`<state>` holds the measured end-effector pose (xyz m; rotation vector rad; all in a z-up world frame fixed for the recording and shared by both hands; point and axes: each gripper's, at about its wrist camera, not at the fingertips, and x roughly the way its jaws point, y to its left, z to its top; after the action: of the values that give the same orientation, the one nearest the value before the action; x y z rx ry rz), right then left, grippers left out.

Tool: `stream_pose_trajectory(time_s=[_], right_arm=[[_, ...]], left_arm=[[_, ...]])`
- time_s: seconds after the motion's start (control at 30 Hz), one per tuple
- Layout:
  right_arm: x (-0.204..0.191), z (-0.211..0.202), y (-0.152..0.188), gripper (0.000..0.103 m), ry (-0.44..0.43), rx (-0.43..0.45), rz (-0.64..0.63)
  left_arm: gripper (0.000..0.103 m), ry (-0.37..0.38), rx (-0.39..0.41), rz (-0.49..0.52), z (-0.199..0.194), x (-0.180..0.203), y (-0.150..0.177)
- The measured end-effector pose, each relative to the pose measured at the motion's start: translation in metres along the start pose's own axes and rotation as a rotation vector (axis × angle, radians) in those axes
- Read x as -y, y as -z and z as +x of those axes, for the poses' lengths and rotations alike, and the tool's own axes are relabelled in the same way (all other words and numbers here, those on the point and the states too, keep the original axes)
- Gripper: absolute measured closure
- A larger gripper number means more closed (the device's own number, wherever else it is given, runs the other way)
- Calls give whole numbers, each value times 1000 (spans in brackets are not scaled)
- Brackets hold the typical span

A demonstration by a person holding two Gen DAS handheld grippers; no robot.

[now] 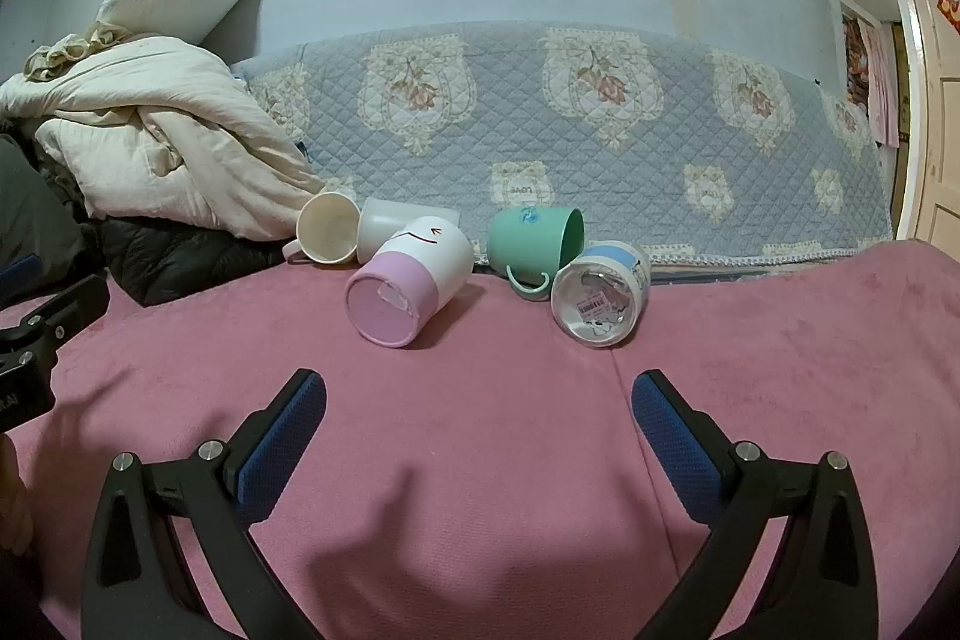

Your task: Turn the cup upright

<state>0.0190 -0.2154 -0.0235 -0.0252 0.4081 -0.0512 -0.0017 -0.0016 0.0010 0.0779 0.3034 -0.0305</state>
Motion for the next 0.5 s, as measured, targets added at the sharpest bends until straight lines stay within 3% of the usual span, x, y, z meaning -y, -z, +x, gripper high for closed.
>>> stream_pose_trajectory(time_s=[0.5], right_arm=[[1, 3, 1, 0, 0, -15, 17]], left_arm=[[0, -1, -9, 2, 3, -2, 1]])
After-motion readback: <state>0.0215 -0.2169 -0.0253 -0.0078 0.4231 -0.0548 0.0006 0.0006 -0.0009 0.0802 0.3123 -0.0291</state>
